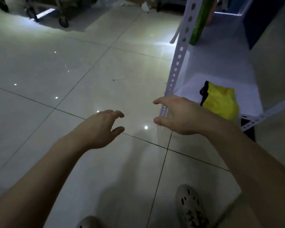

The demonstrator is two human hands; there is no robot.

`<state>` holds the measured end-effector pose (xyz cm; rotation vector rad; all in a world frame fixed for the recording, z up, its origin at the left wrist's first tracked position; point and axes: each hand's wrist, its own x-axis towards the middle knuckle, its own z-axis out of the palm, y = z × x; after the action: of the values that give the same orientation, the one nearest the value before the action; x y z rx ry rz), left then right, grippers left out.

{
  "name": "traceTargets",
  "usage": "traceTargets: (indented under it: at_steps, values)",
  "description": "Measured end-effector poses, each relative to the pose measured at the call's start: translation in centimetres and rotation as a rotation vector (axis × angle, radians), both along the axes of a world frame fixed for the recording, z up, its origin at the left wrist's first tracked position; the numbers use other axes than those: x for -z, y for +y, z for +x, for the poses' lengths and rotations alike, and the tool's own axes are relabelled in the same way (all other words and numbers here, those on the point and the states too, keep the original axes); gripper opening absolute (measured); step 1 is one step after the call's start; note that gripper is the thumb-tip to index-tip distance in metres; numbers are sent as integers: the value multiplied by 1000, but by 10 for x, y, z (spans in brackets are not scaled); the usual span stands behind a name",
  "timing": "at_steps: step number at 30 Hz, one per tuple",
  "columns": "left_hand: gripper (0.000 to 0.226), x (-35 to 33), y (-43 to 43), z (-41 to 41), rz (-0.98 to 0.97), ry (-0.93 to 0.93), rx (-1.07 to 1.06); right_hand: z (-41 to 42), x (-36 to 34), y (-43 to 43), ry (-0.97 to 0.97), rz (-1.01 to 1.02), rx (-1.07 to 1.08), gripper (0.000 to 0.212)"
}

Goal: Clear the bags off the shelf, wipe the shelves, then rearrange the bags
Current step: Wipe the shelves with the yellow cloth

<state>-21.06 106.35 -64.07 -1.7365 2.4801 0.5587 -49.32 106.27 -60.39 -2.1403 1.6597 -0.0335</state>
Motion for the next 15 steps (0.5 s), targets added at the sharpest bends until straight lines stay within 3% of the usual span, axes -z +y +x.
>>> traceTargets:
  at_steps: [3,8,11,15]
  values:
    - [52,15,-10,14,66,30,-9,4,25,-20,-99,21,20,60]
    - [48,10,-20,40,252,92,-153,25,38,-42,-142,219,29,56]
    - [50,-24,-16,58,350,56,-162,50,5,-52,-163,293,19,56]
    - [51,-119,-20,88,400,48,-185,82,-92,-63,-198,353,38,58]
